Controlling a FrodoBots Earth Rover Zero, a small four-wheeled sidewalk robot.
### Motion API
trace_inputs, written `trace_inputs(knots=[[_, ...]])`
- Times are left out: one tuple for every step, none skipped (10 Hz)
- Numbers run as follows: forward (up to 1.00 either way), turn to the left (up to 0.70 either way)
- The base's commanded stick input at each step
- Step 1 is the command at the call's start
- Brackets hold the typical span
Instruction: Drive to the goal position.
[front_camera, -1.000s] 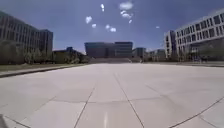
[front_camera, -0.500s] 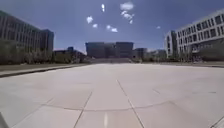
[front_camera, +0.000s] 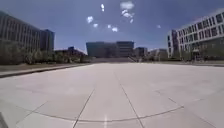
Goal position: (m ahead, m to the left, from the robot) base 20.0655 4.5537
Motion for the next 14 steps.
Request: trace_inputs(knots=[[0.5, 0.0], [0.5, 0.0], [0.5, 0.0], [0.5, 0.0], [0.5, 0.0], [0.5, 0.0], [0.5, 0.0], [0.5, 0.0], [0.5, 0.0], [0.5, 0.0], [0.5, 0.0], [0.5, 0.0], [0.5, 0.0], [0.5, 0.0]])
